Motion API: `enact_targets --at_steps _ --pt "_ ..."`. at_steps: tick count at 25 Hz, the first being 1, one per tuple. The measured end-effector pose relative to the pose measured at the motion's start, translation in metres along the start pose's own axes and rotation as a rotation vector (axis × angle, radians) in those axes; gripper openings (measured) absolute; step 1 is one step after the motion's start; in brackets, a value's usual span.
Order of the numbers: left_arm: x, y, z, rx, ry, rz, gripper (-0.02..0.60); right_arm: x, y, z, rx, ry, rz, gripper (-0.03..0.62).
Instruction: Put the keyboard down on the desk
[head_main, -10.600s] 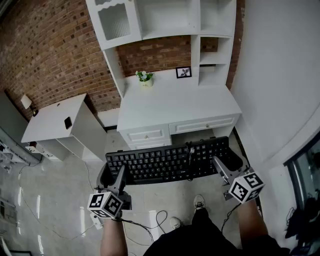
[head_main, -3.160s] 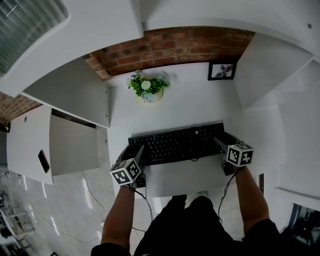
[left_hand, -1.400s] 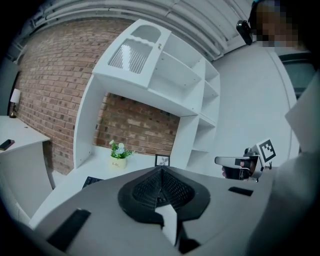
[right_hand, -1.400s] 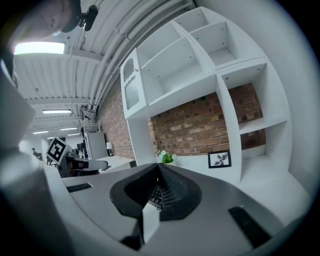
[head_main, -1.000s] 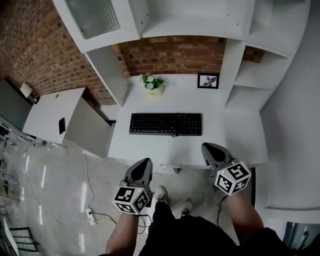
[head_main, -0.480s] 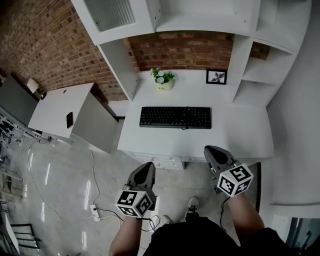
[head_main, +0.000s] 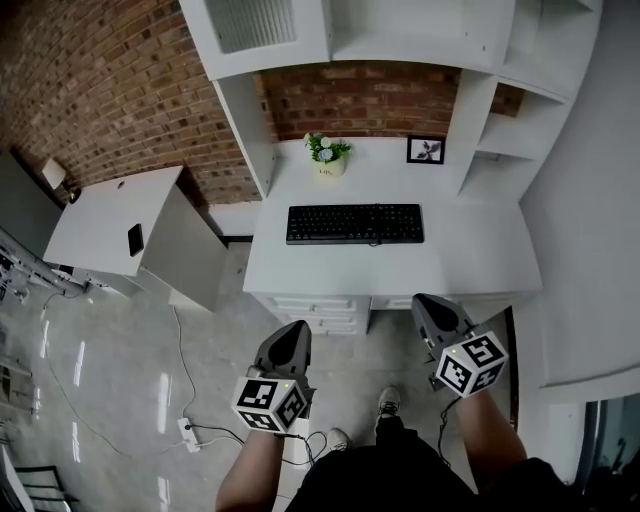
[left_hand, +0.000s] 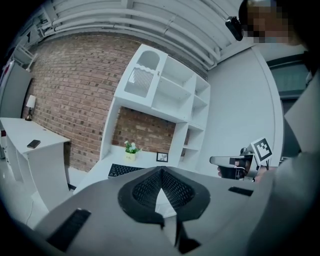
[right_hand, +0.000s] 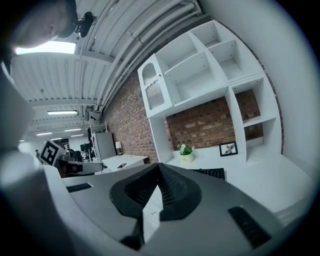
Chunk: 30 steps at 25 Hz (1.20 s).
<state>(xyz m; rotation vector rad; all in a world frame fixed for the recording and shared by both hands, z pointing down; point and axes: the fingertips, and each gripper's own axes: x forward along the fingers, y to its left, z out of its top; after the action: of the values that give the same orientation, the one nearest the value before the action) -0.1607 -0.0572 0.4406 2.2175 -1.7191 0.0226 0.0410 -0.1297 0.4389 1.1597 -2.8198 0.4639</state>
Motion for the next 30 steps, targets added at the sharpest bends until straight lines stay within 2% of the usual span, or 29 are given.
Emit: enact_targets --at_steps 8,15,21,30 --pt "-0.043 -0.007 -0.004 0.02 0.0 -0.09 0.018 -0.049 0.044 -0.014 0.004 -0.03 -0.106 0.017" --pt "-0.073 -0.014 -0.018 0.033 -0.021 -0.134 0.018 -0.088 0.073 -0.029 -0.008 -0.052 -0.162 0.017" --pt "-0.097 -0.021 -0.018 0.027 -0.023 -0.159 0.018 -0.11 0.093 -0.028 -0.02 -0.063 -0.184 0.017" --pt "-0.119 -0.024 -0.015 0.026 -0.056 -0.147 0.018 -0.123 0.109 -0.03 -0.031 -0.074 -0.165 0.017"
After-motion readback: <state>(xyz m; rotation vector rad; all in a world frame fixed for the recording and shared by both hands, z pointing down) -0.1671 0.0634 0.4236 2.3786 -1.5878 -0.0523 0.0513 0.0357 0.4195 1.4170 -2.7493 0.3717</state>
